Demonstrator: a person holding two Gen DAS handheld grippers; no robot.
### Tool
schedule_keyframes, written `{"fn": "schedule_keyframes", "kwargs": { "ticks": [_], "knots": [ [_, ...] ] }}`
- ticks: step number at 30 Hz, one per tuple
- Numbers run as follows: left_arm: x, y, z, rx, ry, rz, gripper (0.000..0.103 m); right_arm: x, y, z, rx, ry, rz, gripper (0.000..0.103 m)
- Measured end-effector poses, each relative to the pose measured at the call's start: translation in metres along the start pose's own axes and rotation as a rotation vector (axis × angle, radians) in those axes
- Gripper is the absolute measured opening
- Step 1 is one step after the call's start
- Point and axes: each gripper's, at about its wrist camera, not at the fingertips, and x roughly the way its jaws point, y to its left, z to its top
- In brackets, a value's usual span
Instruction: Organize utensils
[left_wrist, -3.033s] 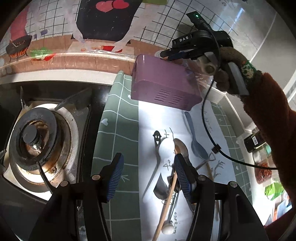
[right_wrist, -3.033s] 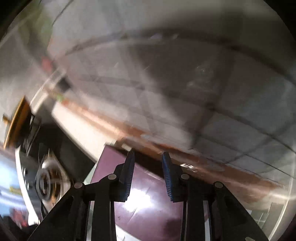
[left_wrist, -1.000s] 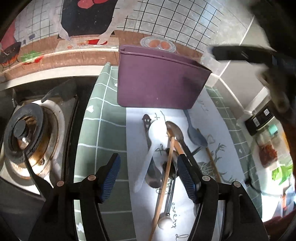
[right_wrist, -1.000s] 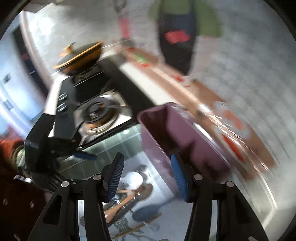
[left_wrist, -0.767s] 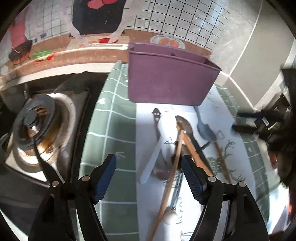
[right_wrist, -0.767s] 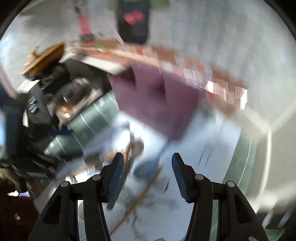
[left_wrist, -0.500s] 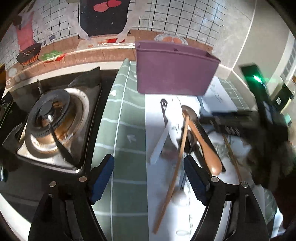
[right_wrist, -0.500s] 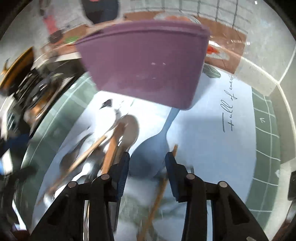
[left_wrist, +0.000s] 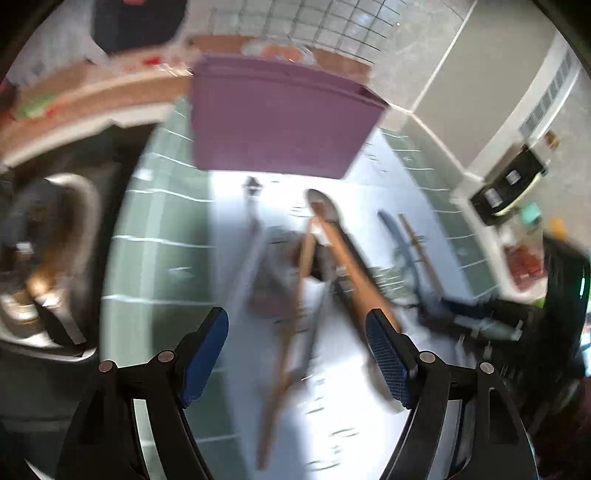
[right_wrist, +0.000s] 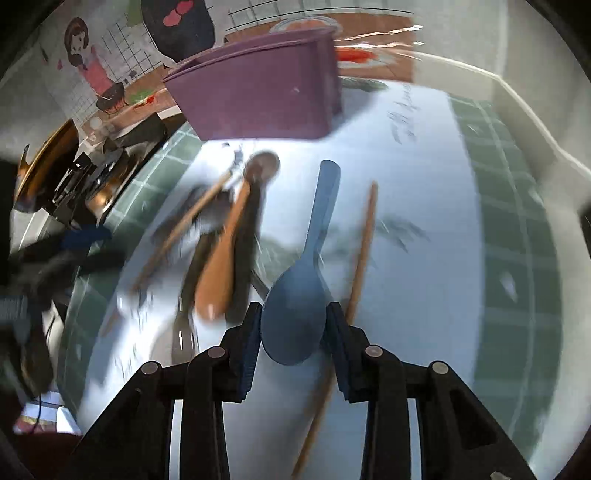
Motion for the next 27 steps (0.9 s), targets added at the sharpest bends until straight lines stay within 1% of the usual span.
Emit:
{"fn": "schedule_keyframes", "kwargs": {
  "ticks": [1,2,3,4,6,8,10,12,14,16,18,19,21,23,24,26,27],
  "knots": [
    [0.003,0.000,0.005,-0.023,0.016,-0.036,0.076,-0.007,-0.004,-0.006,0.020,-0.006,0.009,0.035],
    [0.003,-0.001,0.008,-0.033,0.017,-0.056,0.076,-0.016,-0.007,-0.010,0.035,-0.025,0.015,0.035],
    [0.002,-0.003,0.011,-0.037,0.012,-0.068,0.076,-0.022,-0.008,-0.013,0.039,-0.046,0.012,0.035],
    [0.002,-0.005,0.014,-0.036,0.004,-0.060,0.076,-0.030,-0.009,-0.014,0.038,-0.080,-0.005,0.035],
    [0.002,-0.012,0.017,-0.019,-0.025,0.019,0.076,-0.038,-0.010,-0.014,0.024,-0.130,-0.066,0.035],
    [0.003,-0.019,0.017,0.020,-0.059,0.068,0.076,-0.044,-0.008,-0.015,-0.004,-0.190,-0.151,0.035],
    [0.005,-0.027,0.014,0.096,-0.090,0.126,0.077,-0.046,-0.008,-0.015,-0.014,-0.226,-0.177,0.035],
    [0.013,-0.033,0.013,0.155,-0.062,0.148,0.077,-0.048,-0.012,-0.018,-0.014,-0.236,-0.205,0.035],
    [0.021,-0.034,0.013,0.169,-0.027,0.166,0.077,-0.048,-0.016,-0.017,-0.014,-0.233,-0.225,0.035],
    [0.028,-0.036,0.014,0.179,-0.012,0.196,0.069,-0.047,-0.019,-0.017,-0.018,-0.229,-0.246,0.035],
    [0.038,-0.035,0.018,0.172,0.020,0.233,0.042,-0.048,-0.019,-0.017,-0.022,-0.228,-0.261,0.033],
    [0.042,-0.033,0.019,0.159,0.031,0.235,0.038,-0.048,-0.020,-0.017,-0.023,-0.227,-0.261,0.033],
    [0.048,-0.029,0.024,0.146,0.046,0.228,0.037,-0.049,-0.021,-0.016,-0.016,-0.221,-0.252,0.033],
    [0.052,-0.029,0.028,0.157,0.054,0.225,0.036,-0.050,-0.023,-0.015,-0.006,-0.213,-0.254,0.033],
    [0.053,-0.031,0.029,0.167,0.058,0.223,0.033,-0.050,-0.024,-0.014,-0.001,-0.212,-0.251,0.033],
    [0.057,-0.034,0.032,0.184,0.066,0.220,0.031,-0.052,-0.025,-0.010,0.014,-0.209,-0.219,0.033],
    [0.058,-0.033,0.035,0.187,0.095,0.212,0.020,-0.053,-0.024,-0.008,0.020,-0.206,-0.201,0.033]
  ]
}}
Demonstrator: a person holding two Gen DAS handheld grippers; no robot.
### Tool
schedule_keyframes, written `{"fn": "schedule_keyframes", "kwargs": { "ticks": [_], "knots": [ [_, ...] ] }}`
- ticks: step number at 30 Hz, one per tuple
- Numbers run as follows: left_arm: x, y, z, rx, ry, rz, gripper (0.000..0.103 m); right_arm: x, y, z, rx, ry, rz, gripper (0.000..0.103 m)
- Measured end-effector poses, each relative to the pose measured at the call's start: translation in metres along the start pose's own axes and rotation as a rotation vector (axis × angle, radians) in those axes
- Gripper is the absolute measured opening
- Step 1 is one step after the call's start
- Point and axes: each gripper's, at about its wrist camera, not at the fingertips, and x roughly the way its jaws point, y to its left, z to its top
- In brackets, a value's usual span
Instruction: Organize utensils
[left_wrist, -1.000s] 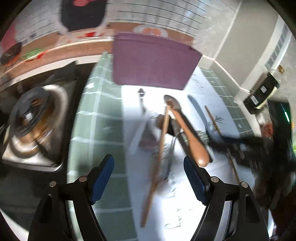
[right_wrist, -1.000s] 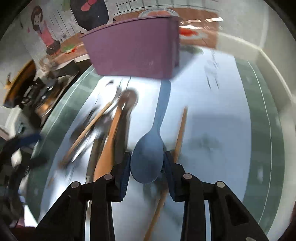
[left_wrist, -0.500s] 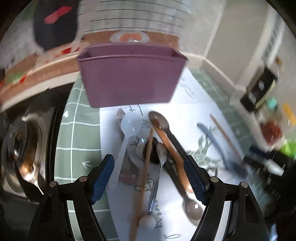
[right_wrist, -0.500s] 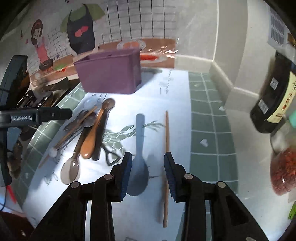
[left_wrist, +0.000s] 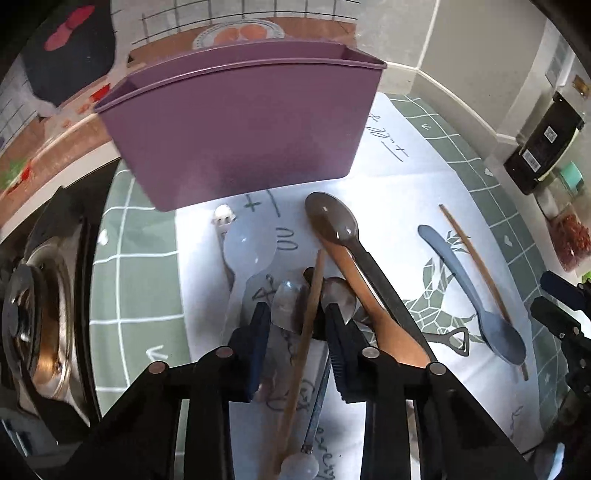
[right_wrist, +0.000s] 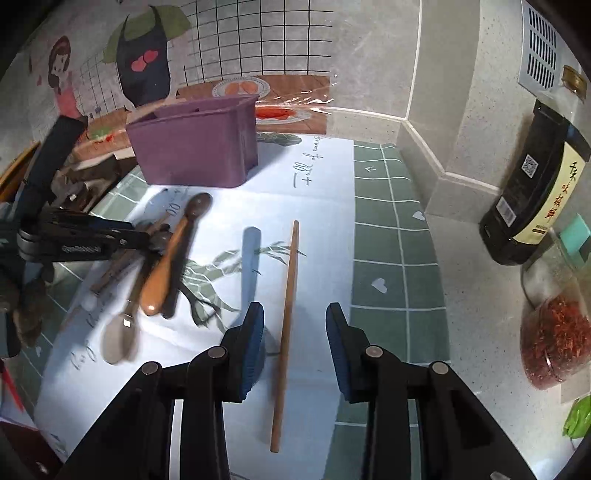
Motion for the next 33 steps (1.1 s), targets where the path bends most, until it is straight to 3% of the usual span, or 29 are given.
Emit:
{"fn": "schedule_keyframes", "kwargs": {
  "ticks": [1,2,9,15,17,19,23,27,31,33],
  "knots": [
    [0.001,0.003,0.002,-0.012,0.012,-0.012,0.009,0.000,0.002,0.003,0.003,0.005,0.030,0.033],
    [0.002,0.009,0.002,-0.042,0.028,-0.034,0.006,0.001,0.005,0.008,-0.005,0.013,0.063,0.033],
    [-0.059,0.037,-0.029,-0.197,-0.096,-0.137,0.005,0.045,0.026,0.031,-0.040,0.095,0.091,0.033],
    [-0.107,0.040,-0.047,-0.237,-0.210,-0.133,0.005,0.084,0.042,0.043,-0.076,0.166,0.070,0.029],
    [-0.120,0.041,-0.052,-0.235,-0.247,-0.125,0.005,0.085,0.044,0.044,-0.090,0.167,0.058,0.011],
    [-0.132,0.040,-0.055,-0.241,-0.291,-0.130,0.005,0.077,0.038,0.045,-0.050,0.167,0.132,0.011],
    [-0.144,0.038,-0.056,-0.261,-0.349,-0.171,0.005,0.037,0.018,0.049,0.042,0.094,0.237,0.010],
    [-0.163,0.037,-0.042,-0.260,-0.433,-0.189,0.005,-0.005,0.008,0.059,0.095,-0.013,0.266,0.010],
    [-0.205,0.039,-0.005,-0.231,-0.591,-0.189,0.005,-0.057,0.015,0.092,0.087,-0.191,0.271,0.010],
    [-0.238,0.038,0.020,-0.205,-0.731,-0.147,0.005,-0.084,0.022,0.117,0.062,-0.285,0.259,0.010]
  ]
}}
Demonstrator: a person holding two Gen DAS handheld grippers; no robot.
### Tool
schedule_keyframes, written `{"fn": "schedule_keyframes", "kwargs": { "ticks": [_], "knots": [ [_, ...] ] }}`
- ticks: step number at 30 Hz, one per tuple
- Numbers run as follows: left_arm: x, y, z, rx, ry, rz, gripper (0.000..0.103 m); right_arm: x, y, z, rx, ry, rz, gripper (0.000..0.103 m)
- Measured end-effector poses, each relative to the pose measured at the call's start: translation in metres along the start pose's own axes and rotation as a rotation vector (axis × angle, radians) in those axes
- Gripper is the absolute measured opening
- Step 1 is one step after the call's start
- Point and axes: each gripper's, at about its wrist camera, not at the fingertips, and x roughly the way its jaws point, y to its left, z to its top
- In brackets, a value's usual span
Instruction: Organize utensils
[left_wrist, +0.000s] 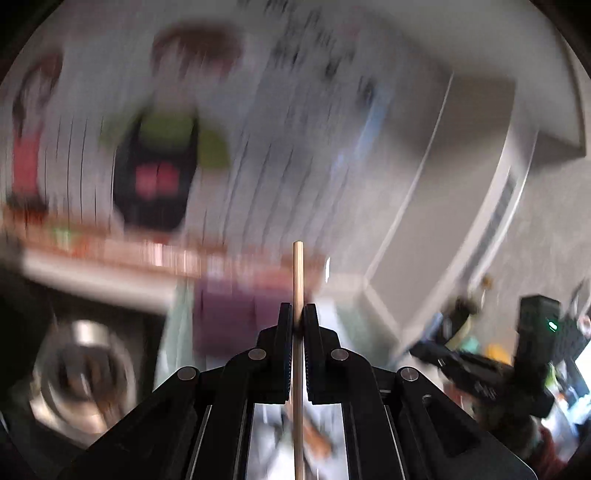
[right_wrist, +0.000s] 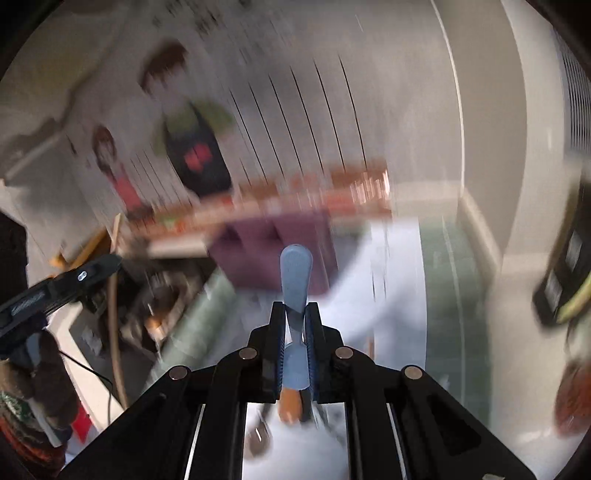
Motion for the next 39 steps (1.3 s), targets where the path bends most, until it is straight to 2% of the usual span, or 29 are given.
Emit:
{"fn": "schedule_keyframes", "kwargs": {
  "ticks": [4,6,9,12,16,19,24,28,30,32,34,37,39],
  "knots": [
    [0.004,-0.009,0.047,0.044,-0.262,0.059,0.005,-0.011,0.033,0.070,-0.126,-0.145,-0.025,0.010],
    [0.018,-0.006,0.056,0.063,-0.332,0.095,0.005,0.001,0.040,0.095,-0.170,-0.173,-0.047,0.010],
    [0.054,0.001,0.055,0.083,-0.349,0.147,0.005,0.031,0.042,0.113,-0.189,-0.164,-0.041,0.010],
    [0.093,0.013,0.047,0.088,-0.319,0.198,0.005,0.065,0.034,0.117,-0.193,-0.131,-0.033,0.010],
    [0.143,0.033,0.033,0.067,-0.242,0.233,0.005,0.108,0.016,0.103,-0.165,-0.061,-0.007,0.010],
    [0.170,0.043,0.027,0.058,-0.206,0.245,0.005,0.133,0.008,0.092,-0.158,-0.008,0.006,0.010],
    [0.193,0.051,0.017,0.053,-0.167,0.256,0.005,0.161,-0.003,0.074,-0.145,0.056,0.020,0.010],
    [0.193,0.060,0.004,0.020,-0.103,0.251,0.005,0.173,-0.004,0.058,-0.142,0.115,0.057,0.011],
    [0.190,0.064,-0.006,0.004,-0.038,0.241,0.008,0.178,-0.006,0.051,-0.122,0.158,0.077,0.012],
    [0.185,0.070,-0.014,-0.035,0.020,0.214,0.008,0.179,-0.008,0.045,-0.116,0.176,0.063,0.014],
    [0.176,0.075,-0.021,-0.058,0.061,0.210,0.008,0.173,-0.010,0.042,-0.111,0.183,0.053,0.017],
    [0.153,0.078,-0.026,-0.077,0.080,0.236,0.010,0.154,-0.011,0.037,-0.123,0.171,0.027,0.020],
    [0.136,0.078,-0.027,-0.088,0.089,0.235,0.017,0.138,-0.013,0.034,-0.132,0.167,0.004,0.023]
  ]
}}
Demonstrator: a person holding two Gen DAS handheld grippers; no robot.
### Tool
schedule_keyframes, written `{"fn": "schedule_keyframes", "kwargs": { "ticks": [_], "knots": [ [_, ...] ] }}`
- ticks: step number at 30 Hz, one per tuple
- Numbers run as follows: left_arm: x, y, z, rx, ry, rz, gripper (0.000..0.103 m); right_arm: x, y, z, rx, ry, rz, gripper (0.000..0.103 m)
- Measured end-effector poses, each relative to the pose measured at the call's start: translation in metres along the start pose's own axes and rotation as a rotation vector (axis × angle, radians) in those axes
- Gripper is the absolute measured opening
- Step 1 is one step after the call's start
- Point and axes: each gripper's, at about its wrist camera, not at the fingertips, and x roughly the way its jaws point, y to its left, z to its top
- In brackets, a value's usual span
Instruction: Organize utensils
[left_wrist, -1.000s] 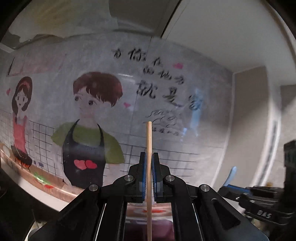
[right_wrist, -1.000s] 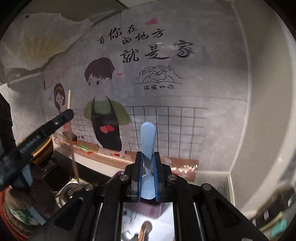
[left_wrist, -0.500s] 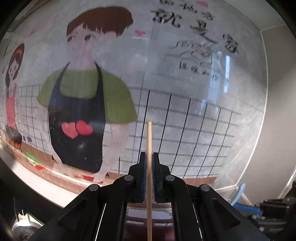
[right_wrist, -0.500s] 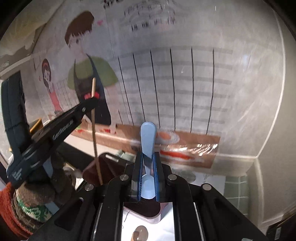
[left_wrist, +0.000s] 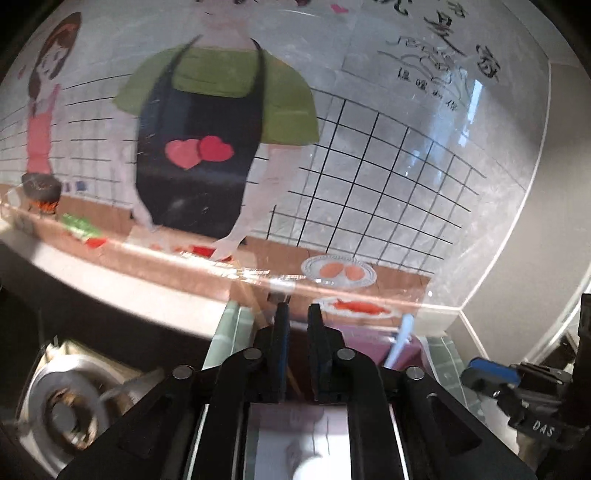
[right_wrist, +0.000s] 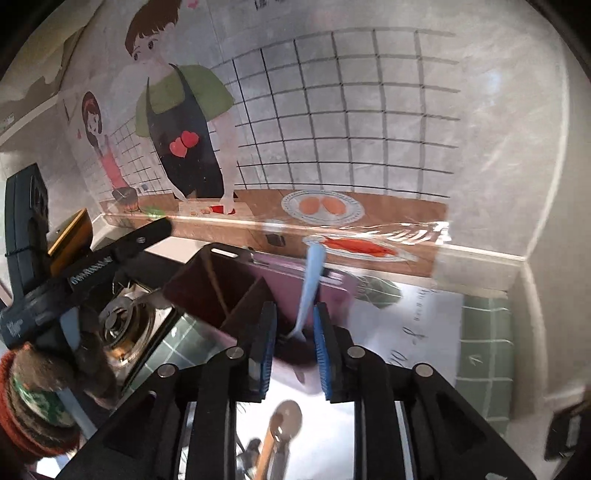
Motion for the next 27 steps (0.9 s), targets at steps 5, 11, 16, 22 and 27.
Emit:
{"fn": "schedule_keyframes", "kwargs": {
  "ticks": [5,11,16,22,27],
  "knots": [
    [-0.040,0.002,-0.026,0.000,0.064,-0.011,0.026,-0.036,-0.010,-0.031,0.022,0.040,-0.084,0.039],
    [-0.056,-0.002,-0.089,0.074,0.227,-0.021,0.029,-0.039,-0.020,-0.100,0.065,0.193,-0.183,0.040],
    [-0.061,-0.003,-0.135,0.132,0.336,-0.025,0.029,-0.023,-0.015,-0.142,0.084,0.296,-0.210,0.040],
    [-0.069,0.003,-0.158,0.138,0.389,0.003,0.029,-0.003,-0.014,-0.166,0.107,0.369,-0.220,0.040],
    [-0.079,0.008,-0.160,0.137,0.394,0.020,0.029,-0.001,-0.016,-0.167,0.135,0.344,-0.196,0.036]
  ]
}}
